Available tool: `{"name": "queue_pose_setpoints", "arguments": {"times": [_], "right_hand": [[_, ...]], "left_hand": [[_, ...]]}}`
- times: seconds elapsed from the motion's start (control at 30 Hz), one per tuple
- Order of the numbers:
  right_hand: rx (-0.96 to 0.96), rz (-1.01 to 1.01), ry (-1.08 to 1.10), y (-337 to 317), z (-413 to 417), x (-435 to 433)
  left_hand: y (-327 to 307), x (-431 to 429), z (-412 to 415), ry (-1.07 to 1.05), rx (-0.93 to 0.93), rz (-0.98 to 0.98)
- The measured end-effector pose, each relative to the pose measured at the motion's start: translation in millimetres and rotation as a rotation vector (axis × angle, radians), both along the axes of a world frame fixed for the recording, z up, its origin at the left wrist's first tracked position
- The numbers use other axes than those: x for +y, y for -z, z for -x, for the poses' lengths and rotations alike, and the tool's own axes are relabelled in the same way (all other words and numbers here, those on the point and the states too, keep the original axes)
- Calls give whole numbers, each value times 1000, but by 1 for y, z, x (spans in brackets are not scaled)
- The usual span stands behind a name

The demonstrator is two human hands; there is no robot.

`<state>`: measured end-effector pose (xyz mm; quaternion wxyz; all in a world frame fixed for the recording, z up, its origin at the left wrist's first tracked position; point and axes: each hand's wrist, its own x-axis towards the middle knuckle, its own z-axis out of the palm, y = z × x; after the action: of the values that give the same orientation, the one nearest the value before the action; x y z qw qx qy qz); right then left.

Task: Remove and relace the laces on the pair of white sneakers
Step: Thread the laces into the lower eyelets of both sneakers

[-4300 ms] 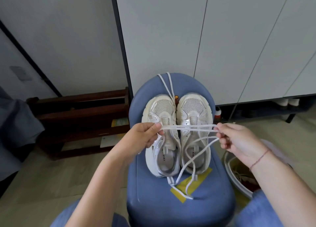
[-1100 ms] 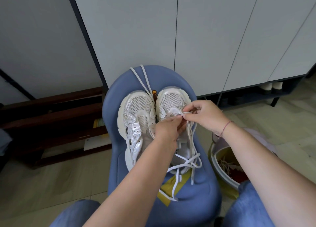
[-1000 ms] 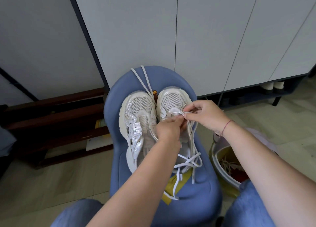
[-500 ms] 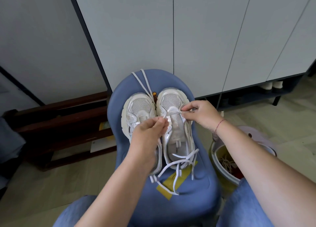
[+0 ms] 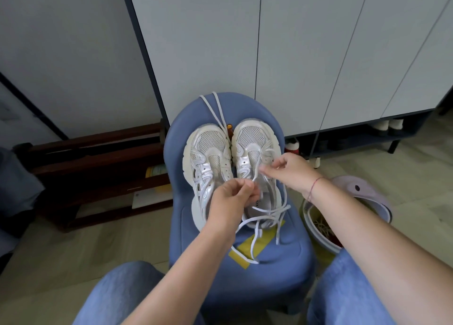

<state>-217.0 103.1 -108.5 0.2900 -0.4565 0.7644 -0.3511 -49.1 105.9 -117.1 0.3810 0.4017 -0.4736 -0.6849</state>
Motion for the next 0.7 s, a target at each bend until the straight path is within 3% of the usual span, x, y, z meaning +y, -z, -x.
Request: {"name": "queue_pose_setpoints", "arguments": {"times": [0.2,0.3,0.43,0.6,0.7], "right_hand": [[-212,1,-16,2,0,-1],[-239,32,-21,5,5,0],[-297,47,-28,10,13,0],[-386,53,-47,9,14,4],[-380,54,-54,6,13,5]], "left_hand": [[-8,-20,9,52,226,136],[-6,-20,5,86,222,125],[-13,-7,-11,197,-13,27],[-2,13,-38,774,-341,-146],[12,25,-36,903,-424,-197]]}}
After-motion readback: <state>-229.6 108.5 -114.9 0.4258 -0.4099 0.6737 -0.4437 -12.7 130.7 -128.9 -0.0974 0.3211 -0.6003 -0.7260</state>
